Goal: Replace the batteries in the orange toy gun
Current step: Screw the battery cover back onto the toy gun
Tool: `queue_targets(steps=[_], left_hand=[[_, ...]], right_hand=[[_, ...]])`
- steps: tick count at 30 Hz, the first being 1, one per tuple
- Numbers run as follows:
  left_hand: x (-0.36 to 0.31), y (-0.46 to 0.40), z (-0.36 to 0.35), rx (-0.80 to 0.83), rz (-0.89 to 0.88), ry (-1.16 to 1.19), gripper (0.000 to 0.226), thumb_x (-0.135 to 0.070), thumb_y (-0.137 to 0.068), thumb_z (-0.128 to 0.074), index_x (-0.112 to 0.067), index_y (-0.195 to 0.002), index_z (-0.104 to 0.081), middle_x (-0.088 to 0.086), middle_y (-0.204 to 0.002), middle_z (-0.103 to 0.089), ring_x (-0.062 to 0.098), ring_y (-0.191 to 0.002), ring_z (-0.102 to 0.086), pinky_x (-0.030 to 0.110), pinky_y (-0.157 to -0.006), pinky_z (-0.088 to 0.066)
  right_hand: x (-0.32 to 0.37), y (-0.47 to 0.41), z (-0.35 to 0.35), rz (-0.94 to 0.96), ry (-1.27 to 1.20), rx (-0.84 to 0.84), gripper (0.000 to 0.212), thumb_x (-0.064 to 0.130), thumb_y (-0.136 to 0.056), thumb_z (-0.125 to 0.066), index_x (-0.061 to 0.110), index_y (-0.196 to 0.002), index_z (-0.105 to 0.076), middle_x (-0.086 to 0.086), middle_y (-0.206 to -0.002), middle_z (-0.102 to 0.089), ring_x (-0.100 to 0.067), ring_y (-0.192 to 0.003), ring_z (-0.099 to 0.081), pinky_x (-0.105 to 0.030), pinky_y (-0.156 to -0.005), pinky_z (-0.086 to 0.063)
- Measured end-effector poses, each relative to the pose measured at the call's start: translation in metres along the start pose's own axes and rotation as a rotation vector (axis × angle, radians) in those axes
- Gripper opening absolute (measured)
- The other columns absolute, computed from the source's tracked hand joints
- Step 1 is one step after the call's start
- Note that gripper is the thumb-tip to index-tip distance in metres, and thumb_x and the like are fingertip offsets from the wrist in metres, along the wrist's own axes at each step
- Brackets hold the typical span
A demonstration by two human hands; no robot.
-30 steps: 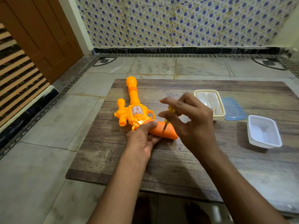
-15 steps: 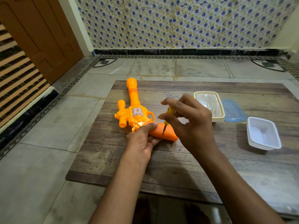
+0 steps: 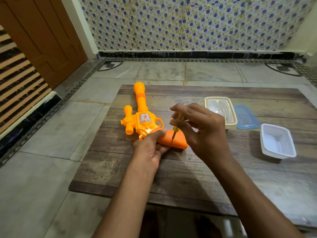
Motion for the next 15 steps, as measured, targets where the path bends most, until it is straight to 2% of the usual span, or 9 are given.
queue_targets(steps=[3,8,15], left_hand=[[0.0004,0.0000,-0.0010,-0.008,-0.008,-0.010,0.056,0.008,-0.078,-0.077,0.001,-0.130,-0.059,0.026,-0.121,-0.069,0.038,-0.104,-0.071,0.047,-0.057,-0.063],[-0.0003,0.0024,-0.0006,0.008,-0.023,0.001,0.054,0.009,-0.079,-0.076,0.003,-0.129,-0.058,0.027,-0.119,-0.070,0.041,-0.106,-0.070,0.051,-0.063,-0.064],[-0.0005,0.0041,-0.0016,0.008,-0.019,0.004,0.053,0.012,-0.081,-0.072,0.003,-0.130,-0.057,0.027,-0.119,-0.069,0.042,-0.107,-0.070,0.051,-0.060,-0.064]], right_hand=[[-0.0018,-0.0012,-0.0001,0.006,0.047,-0.037,0.022,0.010,-0.086,-0.082,0.006,-0.106,-0.078,-0.005,-0.090,-0.071,-0.013,-0.078,-0.068,-0.030,-0.067,-0.057],[-0.0011,-0.0005,-0.0047,0.016,0.069,-0.040,0.020,0.013,-0.085,-0.083,0.006,-0.103,-0.079,-0.007,-0.088,-0.068,-0.017,-0.073,-0.065,-0.033,-0.065,-0.054],[-0.0008,-0.0006,-0.0082,0.004,0.106,-0.065,0.022,0.016,-0.083,-0.084,0.007,-0.102,-0.079,-0.007,-0.081,-0.061,-0.019,-0.067,-0.062,-0.036,-0.061,-0.053]])
Point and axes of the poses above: each hand's wrist, its own y-axis away from the middle knuckle, its own z-axis out of the back of the hand, x = y × z, the point moved 3 cm from there along -y, towards the middle knuckle
